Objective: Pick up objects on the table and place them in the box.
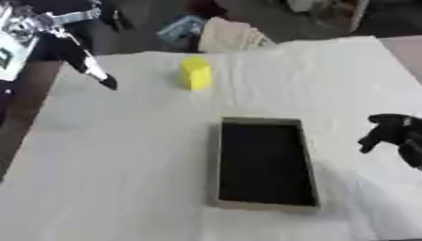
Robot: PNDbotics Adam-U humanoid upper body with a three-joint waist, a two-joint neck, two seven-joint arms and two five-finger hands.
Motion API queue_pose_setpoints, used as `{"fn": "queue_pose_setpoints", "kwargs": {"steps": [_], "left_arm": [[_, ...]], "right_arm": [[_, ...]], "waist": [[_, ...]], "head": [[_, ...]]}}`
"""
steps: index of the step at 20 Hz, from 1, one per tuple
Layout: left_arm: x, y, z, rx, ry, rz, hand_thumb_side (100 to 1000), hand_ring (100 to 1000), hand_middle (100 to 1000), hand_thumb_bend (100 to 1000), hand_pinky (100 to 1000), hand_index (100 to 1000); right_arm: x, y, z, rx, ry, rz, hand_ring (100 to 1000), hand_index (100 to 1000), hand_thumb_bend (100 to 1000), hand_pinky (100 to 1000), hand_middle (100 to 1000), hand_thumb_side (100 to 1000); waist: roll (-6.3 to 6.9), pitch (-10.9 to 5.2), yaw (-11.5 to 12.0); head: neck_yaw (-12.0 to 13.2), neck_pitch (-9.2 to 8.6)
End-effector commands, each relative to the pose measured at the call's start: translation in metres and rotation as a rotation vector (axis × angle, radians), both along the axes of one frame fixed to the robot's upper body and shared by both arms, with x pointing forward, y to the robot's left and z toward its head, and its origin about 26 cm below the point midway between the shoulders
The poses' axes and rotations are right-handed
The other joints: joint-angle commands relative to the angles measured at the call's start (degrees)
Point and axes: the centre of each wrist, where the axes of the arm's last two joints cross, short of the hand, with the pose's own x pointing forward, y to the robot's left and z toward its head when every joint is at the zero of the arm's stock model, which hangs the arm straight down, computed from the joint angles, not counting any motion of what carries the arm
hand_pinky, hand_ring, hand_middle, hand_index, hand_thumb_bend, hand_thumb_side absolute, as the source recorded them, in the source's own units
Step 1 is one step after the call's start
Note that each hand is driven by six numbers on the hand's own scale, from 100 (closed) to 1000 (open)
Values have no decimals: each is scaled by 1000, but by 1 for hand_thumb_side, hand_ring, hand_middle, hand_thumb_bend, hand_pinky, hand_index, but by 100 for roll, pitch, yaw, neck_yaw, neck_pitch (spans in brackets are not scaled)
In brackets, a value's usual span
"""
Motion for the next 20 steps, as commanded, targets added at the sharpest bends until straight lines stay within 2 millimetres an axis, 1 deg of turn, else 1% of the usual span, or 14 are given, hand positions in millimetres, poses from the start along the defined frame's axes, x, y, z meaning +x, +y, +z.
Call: {"fn": "queue_pose_setpoints", "kwargs": {"steps": [1,10,14,20], "left_arm": [[-1,-1,17,42,-26,-31,438,725,743,896,804,846],[6,-7,13,23,-23,-7,454,722,741,887,802,845],[11,-7,9,10,-22,24,473,720,740,885,800,844],[17,-10,9,-21,-47,80,493,718,742,888,797,844]], "right_arm": [[1,0,11,-80,-113,100,646,924,100,775,646,637],[1,1,13,-85,-118,108,646,924,100,775,646,641],[2,3,15,-87,-122,114,646,924,100,775,646,642],[4,6,19,-91,-134,126,646,924,100,775,646,643]], "waist": [[-13,-70,-15],[16,-31,-125],[45,0,-210],[101,79,-361]], "head": [[24,-8],[60,-35],[81,-60],[133,-125]]}}
